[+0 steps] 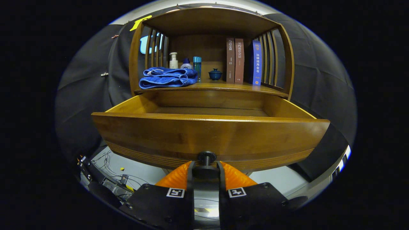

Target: Pull open the drawer, take out the items inside it, and place them on the countertop above the cabinet.

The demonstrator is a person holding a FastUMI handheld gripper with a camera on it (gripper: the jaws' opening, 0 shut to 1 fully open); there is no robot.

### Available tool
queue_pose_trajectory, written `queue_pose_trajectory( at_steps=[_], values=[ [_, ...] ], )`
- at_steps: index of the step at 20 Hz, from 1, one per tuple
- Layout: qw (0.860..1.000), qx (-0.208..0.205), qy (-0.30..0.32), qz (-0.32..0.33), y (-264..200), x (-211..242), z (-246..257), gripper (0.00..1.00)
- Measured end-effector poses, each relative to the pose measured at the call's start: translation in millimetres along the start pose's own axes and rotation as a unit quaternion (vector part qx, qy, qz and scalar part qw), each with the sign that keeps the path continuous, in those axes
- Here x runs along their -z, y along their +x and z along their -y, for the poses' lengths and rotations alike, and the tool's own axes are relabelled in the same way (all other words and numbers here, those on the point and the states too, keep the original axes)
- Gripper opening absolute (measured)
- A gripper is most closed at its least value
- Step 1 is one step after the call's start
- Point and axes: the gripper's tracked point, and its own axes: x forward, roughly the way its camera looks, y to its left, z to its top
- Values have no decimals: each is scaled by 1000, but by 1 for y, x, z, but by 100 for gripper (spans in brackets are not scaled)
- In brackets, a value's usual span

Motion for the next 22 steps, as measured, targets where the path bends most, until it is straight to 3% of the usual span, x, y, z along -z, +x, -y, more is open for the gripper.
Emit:
queue_pose_trajectory(
  at_steps=[17, 18, 22],
  values=[
    [999, 9, 15, -28, -19, 26, 2, 35],
    [1000, 12, 9, -24, -23, 26, 0, 44],
    [1000, 15, -14, -16, -50, 5, -9, 98]
  ],
)
